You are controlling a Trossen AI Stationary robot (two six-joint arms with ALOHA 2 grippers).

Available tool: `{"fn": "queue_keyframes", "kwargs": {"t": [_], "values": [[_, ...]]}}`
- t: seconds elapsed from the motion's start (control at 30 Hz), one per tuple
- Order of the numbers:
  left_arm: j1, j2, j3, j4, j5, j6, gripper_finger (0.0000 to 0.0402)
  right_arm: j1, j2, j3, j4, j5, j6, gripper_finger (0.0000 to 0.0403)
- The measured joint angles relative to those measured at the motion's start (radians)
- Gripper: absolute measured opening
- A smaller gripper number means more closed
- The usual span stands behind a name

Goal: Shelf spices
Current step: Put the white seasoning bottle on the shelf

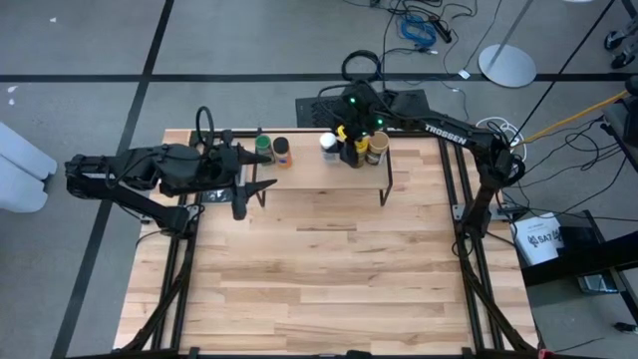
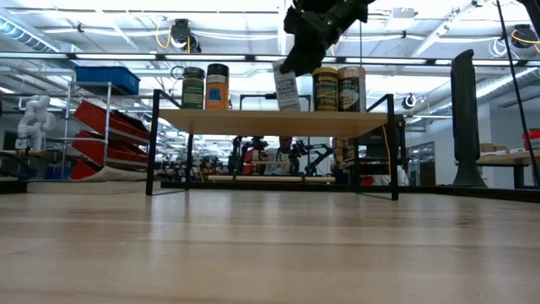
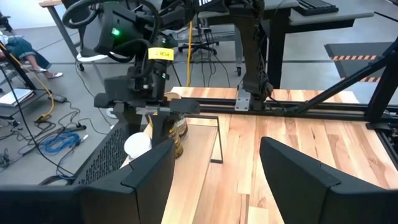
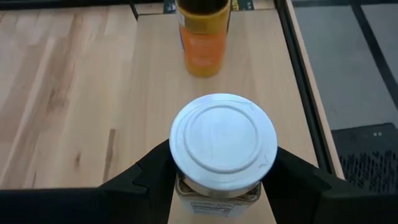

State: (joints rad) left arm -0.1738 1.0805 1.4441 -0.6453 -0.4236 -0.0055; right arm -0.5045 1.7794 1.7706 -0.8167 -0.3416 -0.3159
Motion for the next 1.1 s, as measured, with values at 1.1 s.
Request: {"fn": "queue_keyframes", "kwargs": {"t": [1.1], "values": [[0.0, 0.0, 0.0, 0.0, 0.005, -0.013, 0.0245, -0.017, 0.014, 0.0, -0.08, 0.03, -0.031, 0.0229]]}}
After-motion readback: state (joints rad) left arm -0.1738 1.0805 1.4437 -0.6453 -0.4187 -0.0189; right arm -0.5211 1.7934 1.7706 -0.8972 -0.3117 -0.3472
